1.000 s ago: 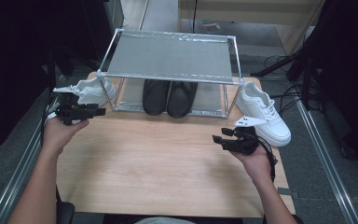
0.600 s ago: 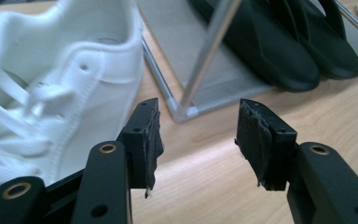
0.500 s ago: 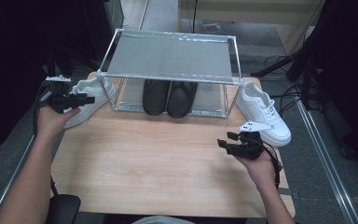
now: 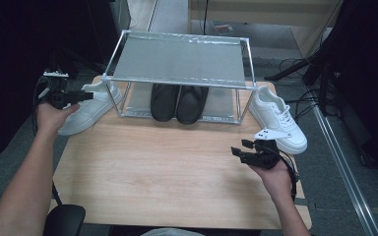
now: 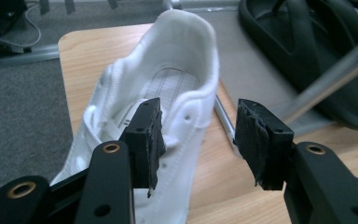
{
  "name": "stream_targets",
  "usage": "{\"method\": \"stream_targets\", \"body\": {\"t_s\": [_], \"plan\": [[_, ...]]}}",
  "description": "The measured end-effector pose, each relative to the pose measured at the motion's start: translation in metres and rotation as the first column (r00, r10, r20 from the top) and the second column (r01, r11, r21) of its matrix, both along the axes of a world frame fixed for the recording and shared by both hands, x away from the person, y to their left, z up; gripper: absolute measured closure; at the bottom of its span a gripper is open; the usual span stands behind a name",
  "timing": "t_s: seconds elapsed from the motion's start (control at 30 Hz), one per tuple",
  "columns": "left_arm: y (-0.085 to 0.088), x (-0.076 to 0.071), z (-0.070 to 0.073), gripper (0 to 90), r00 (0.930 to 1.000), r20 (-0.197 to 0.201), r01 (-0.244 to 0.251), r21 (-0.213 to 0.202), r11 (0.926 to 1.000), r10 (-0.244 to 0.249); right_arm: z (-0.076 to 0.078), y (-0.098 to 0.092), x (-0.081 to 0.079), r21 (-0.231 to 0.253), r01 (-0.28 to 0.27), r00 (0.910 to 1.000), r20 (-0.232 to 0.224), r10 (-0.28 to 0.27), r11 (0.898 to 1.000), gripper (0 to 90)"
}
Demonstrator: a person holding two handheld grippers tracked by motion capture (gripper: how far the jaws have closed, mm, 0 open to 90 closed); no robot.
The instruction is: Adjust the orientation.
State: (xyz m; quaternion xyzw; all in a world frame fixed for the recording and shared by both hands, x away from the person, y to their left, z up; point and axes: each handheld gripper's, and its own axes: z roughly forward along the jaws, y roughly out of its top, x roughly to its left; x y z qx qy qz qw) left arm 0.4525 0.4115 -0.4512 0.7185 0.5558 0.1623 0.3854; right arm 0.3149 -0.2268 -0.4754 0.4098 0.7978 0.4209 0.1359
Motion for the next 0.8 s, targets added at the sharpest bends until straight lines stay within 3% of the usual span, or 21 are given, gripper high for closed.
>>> {"method": "stream_targets", "body": {"t_s": [0.2, 0.33, 0.4, 0.47, 0.57, 0.6, 0.7, 0.8], "plan": [[0.001, 0.015, -0.016, 50.0, 0.9986, -0.051, -0.011, 0.031, 0.9995, 0.012, -0.001, 0.004, 0.000, -0.018, -0.007, 1.0000, 0.001, 0.007, 1.000, 46.4], [-0.003, 0.018, -0.028, 50.4, 0.9977, -0.067, 0.005, 0.000, 1.0000, -0.005, -0.002, 0.004, 0.000, -0.033, 0.000, 1.0000, 0.004, 0.000, 0.999, 46.1], [-0.007, 0.017, -0.031, 53.6, 0.9990, -0.043, 0.014, 0.024, 0.9996, -0.013, -0.003, 0.003, 0.001, -0.035, 0.001, 1.0000, 0.003, 0.000, 0.999, 46.1], [-0.007, 0.015, -0.033, 55.0, 0.9996, -0.027, 0.009, 0.014, 0.9999, -0.009, -0.003, 0.002, 0.001, -0.034, 0.000, 1.0000, 0.001, 0.000, 0.999, 46.1], [-0.005, 0.011, -0.033, 61.3, 0.9999, -0.004, 0.013, 0.011, 0.9999, -0.013, -0.004, 0.002, 0.000, -0.034, -0.001, 1.0000, 0.001, 0.001, 0.999, 46.1], [-0.004, 0.010, -0.033, 68.1, 0.9999, 0.005, 0.015, 0.014, 0.9998, -0.016, -0.004, 0.002, 0.000, -0.037, 0.001, 1.0000, -0.004, -0.001, 0.999, 46.0], [-0.003, 0.009, -0.031, 77.7, 0.9999, -0.009, 0.013, 0.012, 0.9998, -0.013, -0.005, 0.001, -0.001, -0.040, 0.003, 1.0000, -0.003, -0.004, 0.999, 45.8], [0.003, 0.008, -0.030, 81.2, 0.9994, -0.031, -0.013, -0.014, 0.9998, 0.013, -0.005, 0.000, -0.001, -0.036, 0.007, 1.0000, -0.005, -0.007, 0.999, 45.7]]}}
